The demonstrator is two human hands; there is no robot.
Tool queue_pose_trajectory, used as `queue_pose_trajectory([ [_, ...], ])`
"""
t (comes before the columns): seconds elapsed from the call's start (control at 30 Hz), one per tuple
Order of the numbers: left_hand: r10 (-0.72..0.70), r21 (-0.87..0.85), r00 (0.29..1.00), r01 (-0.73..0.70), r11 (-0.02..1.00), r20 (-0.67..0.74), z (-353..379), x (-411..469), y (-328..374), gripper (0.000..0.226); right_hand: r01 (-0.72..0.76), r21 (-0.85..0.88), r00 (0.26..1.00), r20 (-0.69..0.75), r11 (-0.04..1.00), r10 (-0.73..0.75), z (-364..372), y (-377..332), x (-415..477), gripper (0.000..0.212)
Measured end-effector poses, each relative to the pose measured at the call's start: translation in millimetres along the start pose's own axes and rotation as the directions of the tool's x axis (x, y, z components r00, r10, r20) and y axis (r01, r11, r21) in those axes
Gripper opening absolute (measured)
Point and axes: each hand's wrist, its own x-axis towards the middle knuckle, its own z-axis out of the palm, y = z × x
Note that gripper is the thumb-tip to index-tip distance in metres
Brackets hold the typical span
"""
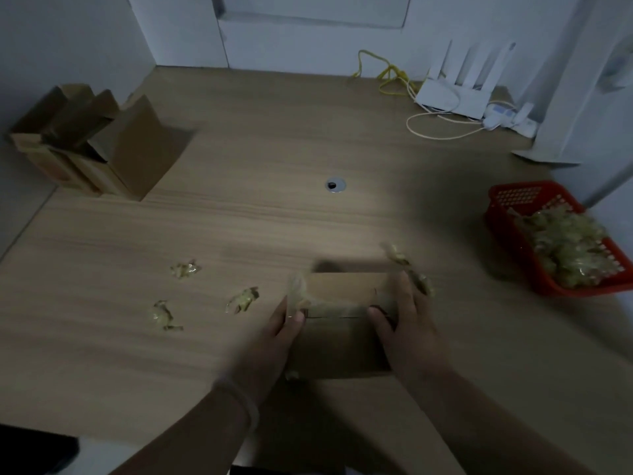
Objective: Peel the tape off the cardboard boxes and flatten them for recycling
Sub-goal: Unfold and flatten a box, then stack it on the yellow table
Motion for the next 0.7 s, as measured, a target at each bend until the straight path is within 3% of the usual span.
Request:
queue_pose_trajectory([
  [0.07,0.035,0.145,0.999,-0.039,0.989,0.027,-4,5,-3,0.048,0.013,-0.025,1.0,0.009,1.0,-0.012,1,6,-11,0.081],
  [0.2,0.069,0.206,0.996,-0.08,0.975,0.062,-8,13,1,0.046,0.031,-0.06,0.999,0.044,0.998,-0.028,-3,10,-13,0.089],
  [0.37,0.148,0.262,0.987,-0.126,0.957,-0.067,-9,23,15,0.028,-0.022,-0.002,0.99,0.136,1.0,0.022,-3,-5,19,0.115],
  [0.53,0.208,0.357,0.972,-0.158,0.921,-0.108,-10,38,25,0.056,-0.018,0.109,0.992,0.129,0.994,0.004,0,-3,42,0.116],
  [0.7,0.203,0.413,0.978,-0.163,0.896,-0.054,-11,49,27,0.052,-0.02,0.121,0.995,0.098,0.992,0.008,5,1,46,0.12],
])
